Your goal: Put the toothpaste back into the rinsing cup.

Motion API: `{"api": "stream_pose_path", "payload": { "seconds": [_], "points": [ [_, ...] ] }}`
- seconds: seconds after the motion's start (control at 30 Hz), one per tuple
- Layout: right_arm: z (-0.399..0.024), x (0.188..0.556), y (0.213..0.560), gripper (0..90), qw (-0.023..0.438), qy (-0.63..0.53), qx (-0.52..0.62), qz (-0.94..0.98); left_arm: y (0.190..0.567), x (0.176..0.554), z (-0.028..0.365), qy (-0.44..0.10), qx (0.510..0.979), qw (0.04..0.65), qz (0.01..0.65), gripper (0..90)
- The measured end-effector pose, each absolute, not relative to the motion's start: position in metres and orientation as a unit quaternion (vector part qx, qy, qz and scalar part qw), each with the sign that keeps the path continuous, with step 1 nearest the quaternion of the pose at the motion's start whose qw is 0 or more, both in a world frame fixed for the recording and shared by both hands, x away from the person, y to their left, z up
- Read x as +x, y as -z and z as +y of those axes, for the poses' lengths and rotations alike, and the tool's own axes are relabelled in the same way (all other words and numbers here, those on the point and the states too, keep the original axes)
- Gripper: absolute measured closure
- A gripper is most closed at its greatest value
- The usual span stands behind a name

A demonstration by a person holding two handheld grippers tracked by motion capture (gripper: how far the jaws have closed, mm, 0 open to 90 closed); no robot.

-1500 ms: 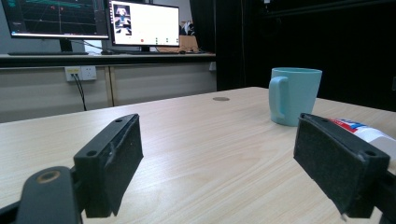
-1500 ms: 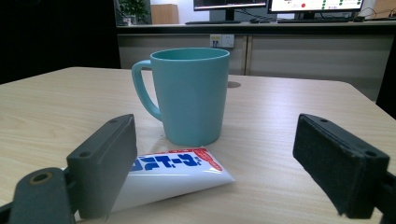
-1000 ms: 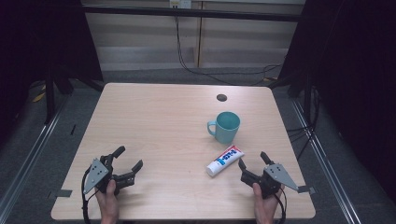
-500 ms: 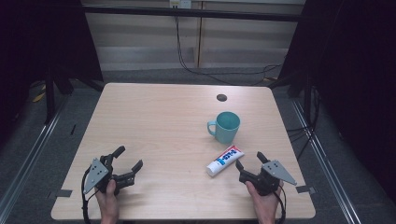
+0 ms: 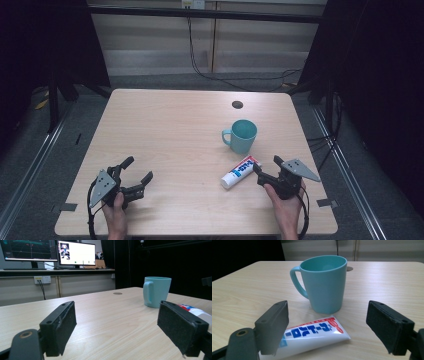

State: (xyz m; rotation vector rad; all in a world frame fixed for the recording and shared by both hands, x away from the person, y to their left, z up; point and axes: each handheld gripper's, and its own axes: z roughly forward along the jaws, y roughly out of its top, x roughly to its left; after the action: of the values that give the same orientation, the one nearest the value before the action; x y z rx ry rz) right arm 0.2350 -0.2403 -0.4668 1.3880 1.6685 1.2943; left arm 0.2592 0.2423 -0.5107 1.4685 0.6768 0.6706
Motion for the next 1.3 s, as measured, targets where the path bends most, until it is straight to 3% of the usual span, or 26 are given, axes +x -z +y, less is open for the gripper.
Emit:
{"api": "stream_pose_path", "payload": {
  "seconds": [0.43, 0.97, 1.3],
  "points": [
    [-0.235, 0.255, 0.446, 23.3, 0.293, -0.437, 0.531, 0.665, 0.511, 0.259, 0.242, -0.294, 0.644, 0.641, 0.297, 15.4],
    [-0.236, 0.294, 0.438, 25.8, 0.140, -0.349, 0.621, 0.688, 0.511, 0.259, 0.242, -0.294, 0.645, 0.640, 0.297, 15.4],
    [-0.230, 0.309, 0.436, 25.9, 0.096, -0.320, 0.641, 0.691, 0.511, 0.259, 0.242, -0.294, 0.644, 0.640, 0.297, 15.4]
  ]
}}
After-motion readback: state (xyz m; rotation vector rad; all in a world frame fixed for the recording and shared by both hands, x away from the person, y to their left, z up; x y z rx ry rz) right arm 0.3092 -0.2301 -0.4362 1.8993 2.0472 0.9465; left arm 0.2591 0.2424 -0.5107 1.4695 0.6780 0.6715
